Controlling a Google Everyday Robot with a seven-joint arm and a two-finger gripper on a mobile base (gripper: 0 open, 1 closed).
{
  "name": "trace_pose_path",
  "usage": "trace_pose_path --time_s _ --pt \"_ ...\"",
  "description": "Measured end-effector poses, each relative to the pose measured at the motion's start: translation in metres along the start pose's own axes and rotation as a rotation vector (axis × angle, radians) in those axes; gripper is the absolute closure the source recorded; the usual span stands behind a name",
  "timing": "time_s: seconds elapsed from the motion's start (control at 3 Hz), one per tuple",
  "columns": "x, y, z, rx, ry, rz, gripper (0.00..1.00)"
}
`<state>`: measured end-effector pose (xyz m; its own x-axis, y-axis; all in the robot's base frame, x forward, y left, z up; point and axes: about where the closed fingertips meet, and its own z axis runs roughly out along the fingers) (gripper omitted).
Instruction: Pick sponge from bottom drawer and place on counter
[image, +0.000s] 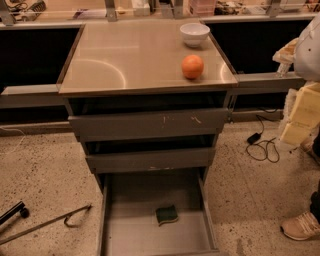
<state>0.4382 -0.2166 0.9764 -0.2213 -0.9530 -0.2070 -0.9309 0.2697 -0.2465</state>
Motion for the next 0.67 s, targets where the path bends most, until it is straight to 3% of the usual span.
trace_pose_path --time_s 0.33,0.67 --pt "0.0 0.0 0.0 0.0 0.0 0.0 0.0" --pt "0.0 0.001 0.033 -0.011 -0.033 0.0 0.0"
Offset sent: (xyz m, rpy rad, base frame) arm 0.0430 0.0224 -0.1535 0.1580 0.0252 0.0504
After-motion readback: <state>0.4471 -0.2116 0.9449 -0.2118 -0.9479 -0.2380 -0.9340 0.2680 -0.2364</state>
